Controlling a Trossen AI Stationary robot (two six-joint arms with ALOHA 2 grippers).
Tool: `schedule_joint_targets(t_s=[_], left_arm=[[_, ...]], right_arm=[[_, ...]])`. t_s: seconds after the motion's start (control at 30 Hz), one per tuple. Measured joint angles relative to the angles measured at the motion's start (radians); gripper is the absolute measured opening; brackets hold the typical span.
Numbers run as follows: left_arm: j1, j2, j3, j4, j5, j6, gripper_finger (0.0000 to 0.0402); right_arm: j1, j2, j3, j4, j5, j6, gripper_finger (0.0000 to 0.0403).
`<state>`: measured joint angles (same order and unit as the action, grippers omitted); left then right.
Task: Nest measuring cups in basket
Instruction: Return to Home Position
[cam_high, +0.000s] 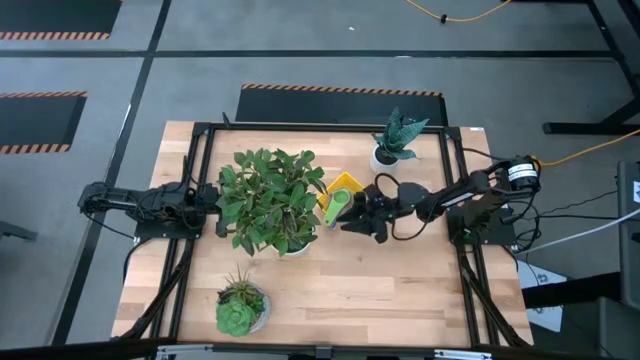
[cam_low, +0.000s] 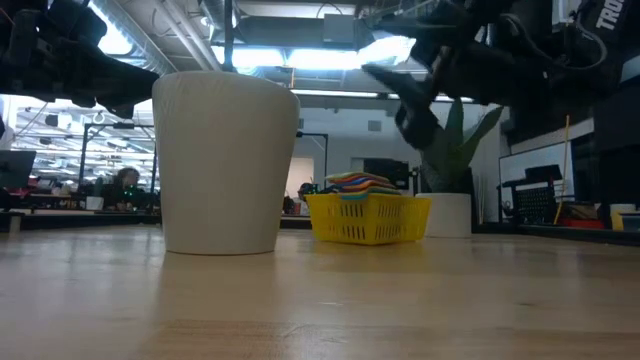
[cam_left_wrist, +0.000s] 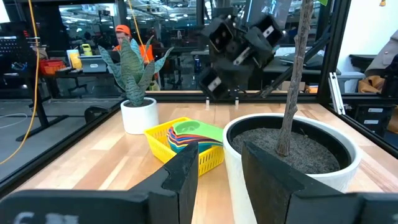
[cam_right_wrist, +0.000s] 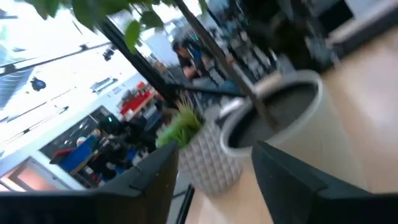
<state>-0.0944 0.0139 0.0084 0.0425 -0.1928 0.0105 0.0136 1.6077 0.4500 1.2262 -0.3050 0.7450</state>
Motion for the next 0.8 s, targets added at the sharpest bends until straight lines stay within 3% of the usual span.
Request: schedule_joint_targets(t_s=[0.2, 0.4, 0.63, 0.8], left_arm=[[0.0, 0.0, 0.0, 0.0, 0.0, 0.0, 0.0117], [0.0, 0.0, 0.0, 0.0, 0.0, 0.0, 0.0117], [0.0, 0.0, 0.0, 0.0, 0.0, 0.0, 0.0117], [0.0, 0.0, 0.0, 0.0, 0.0, 0.0, 0.0117]], right_arm=[[-0.042, -0.018, 0.0, 0.115, -0.016, -0.06, 0.014], [-0.071, -0.135, 0.0, 0.04, -0.037, -0.145, 0.0074], [-0.077, -0.398, 0.0, -0.325, -0.023, -0.247, 0.003], [-0.077, -0.662, 0.0, -0.677, 0.09, -0.339, 0.0027]])
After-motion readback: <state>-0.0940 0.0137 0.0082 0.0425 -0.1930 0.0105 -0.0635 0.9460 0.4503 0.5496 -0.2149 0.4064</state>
